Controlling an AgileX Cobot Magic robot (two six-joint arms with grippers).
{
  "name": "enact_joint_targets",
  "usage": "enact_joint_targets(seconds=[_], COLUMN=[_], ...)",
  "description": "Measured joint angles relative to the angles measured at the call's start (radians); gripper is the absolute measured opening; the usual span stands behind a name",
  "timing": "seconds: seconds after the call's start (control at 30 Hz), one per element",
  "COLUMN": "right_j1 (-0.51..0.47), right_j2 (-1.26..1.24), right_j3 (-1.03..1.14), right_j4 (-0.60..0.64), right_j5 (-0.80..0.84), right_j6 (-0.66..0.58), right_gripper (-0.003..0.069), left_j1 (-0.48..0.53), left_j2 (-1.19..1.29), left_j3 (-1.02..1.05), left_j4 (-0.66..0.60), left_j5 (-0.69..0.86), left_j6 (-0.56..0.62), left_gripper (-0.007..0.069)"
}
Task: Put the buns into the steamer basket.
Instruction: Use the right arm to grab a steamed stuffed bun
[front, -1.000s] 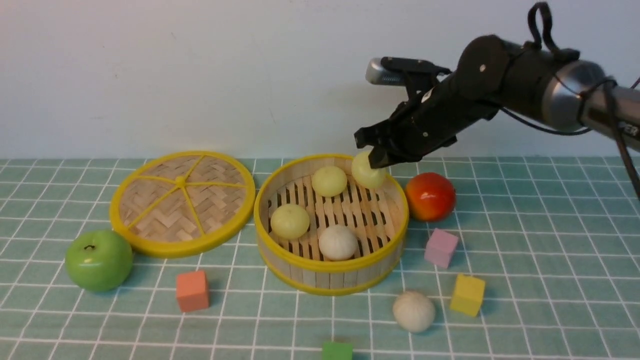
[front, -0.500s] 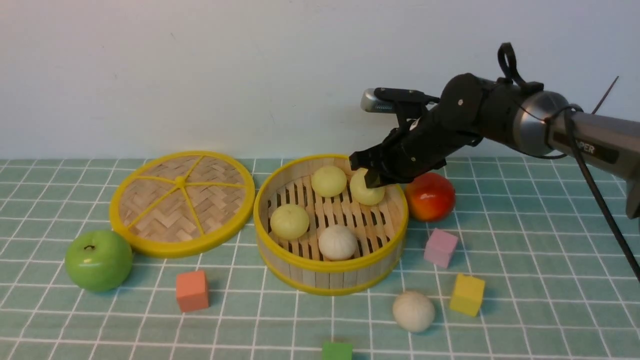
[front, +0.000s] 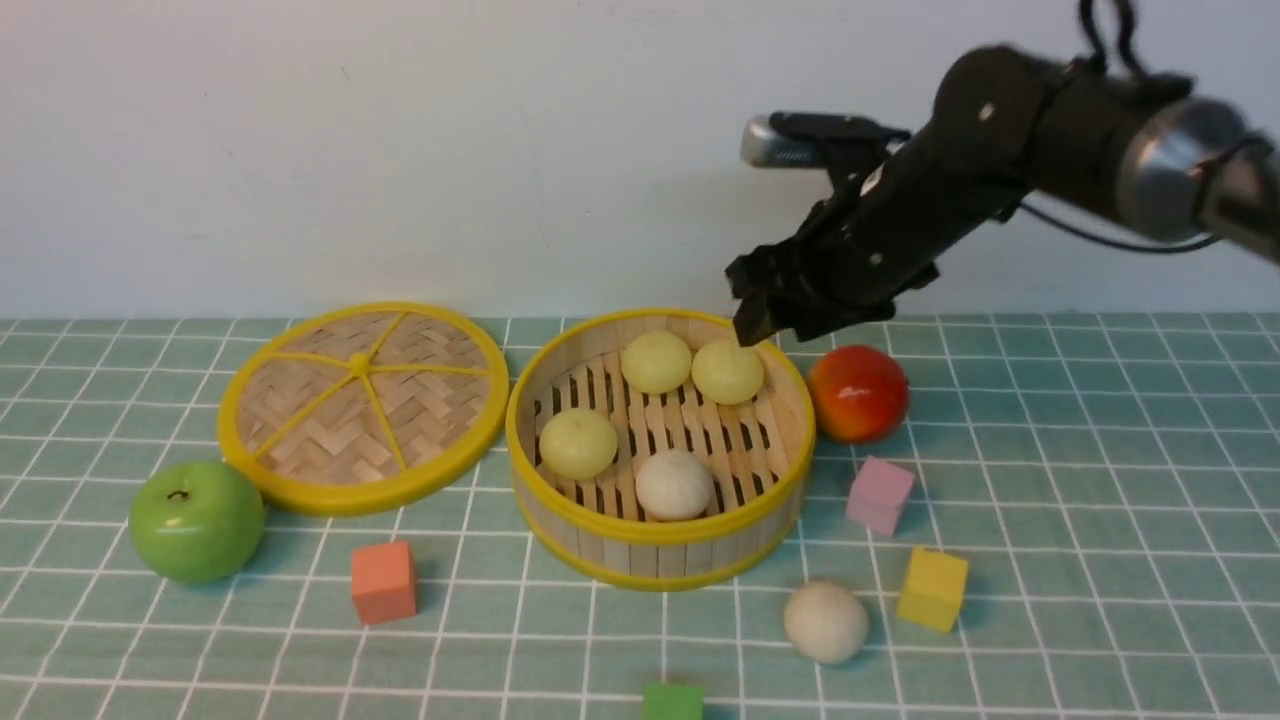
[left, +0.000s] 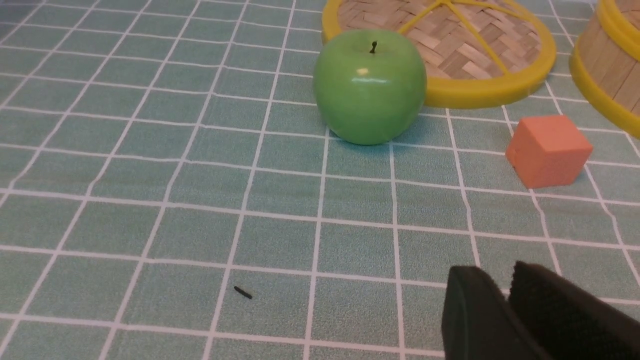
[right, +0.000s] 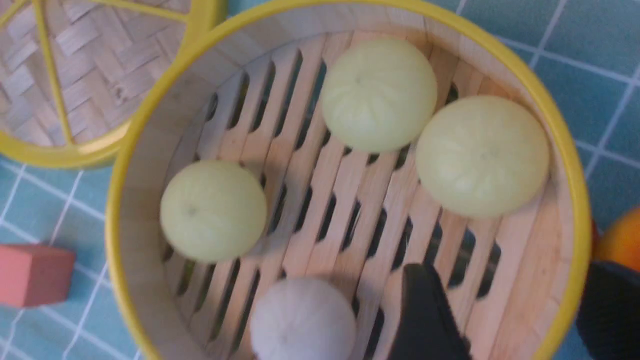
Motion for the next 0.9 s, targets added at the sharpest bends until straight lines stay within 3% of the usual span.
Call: enact_joint_targets(seconds=[0.3,0.47,0.73,0.9], right_j1=[0.144,0.151,0.152,0.152], right_j2=[-0.195,-0.197,-0.189,-0.15], right_j3=[0.399,0.491,0.534,0.537], right_j4=[-0.182,-0.228,-0.208,-0.188], right_j5=[0.021,-0.009,-0.093,-0.111], right_j6=[0.205,0.269,0.282,0.282], right_gripper=[0.0167,0.0157,0.0237,0.0235], left_j1=[0.0,0.0,0.0,0.0], left_j2=[0.0,0.0,0.0,0.0], left_j3=[0.0,0.0,0.0,0.0], left_j4=[0.0,0.0,0.0,0.0], left_j5=[-0.001,-0.001,-0.002,-0.002], left_j6=[0.0,0.0,0.0,0.0], left_gripper=[0.0132,0.0137,0.0144,0.0148])
